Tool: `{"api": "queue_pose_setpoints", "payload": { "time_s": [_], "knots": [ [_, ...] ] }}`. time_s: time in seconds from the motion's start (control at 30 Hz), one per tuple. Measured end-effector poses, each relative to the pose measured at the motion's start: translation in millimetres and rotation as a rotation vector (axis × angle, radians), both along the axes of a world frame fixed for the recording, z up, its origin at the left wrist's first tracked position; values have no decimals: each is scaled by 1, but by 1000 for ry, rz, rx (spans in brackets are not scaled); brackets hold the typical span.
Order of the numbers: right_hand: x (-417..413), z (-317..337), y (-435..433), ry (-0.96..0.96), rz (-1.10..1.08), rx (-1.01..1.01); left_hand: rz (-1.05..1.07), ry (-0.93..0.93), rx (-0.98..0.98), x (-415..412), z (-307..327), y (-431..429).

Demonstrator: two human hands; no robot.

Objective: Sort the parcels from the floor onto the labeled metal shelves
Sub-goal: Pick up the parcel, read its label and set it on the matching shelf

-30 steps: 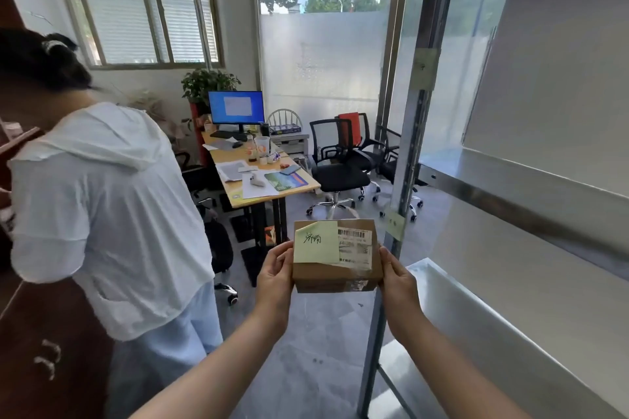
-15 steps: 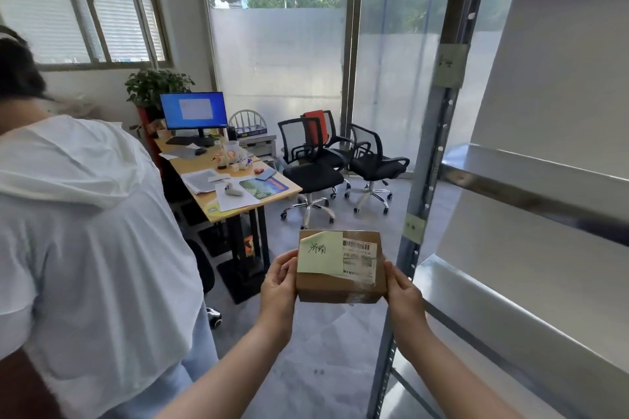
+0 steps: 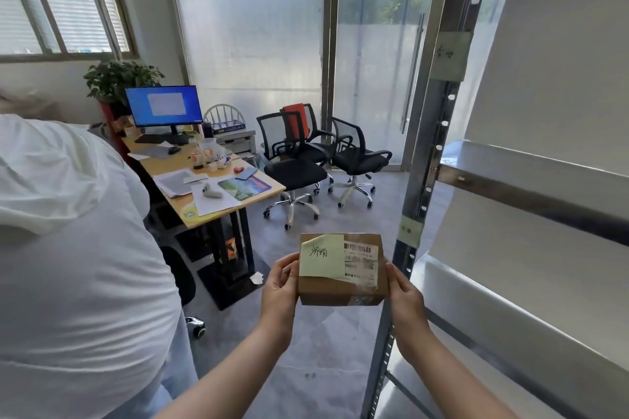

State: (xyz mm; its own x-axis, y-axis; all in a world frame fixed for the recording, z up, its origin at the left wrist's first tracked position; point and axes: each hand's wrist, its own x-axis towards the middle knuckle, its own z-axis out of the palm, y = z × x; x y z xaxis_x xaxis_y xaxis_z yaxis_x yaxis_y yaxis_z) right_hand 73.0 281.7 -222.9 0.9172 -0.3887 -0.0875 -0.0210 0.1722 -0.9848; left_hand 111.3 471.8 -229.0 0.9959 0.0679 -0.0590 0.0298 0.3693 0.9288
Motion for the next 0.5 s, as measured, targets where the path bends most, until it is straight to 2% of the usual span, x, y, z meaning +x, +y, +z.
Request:
{"api": "queue_pose_setpoints", "payload": {
  "time_s": [0.5],
  "knots": [
    [83,-34,-36,74,-10,9,-76,53,119,100,-33,-28]
  ]
}}
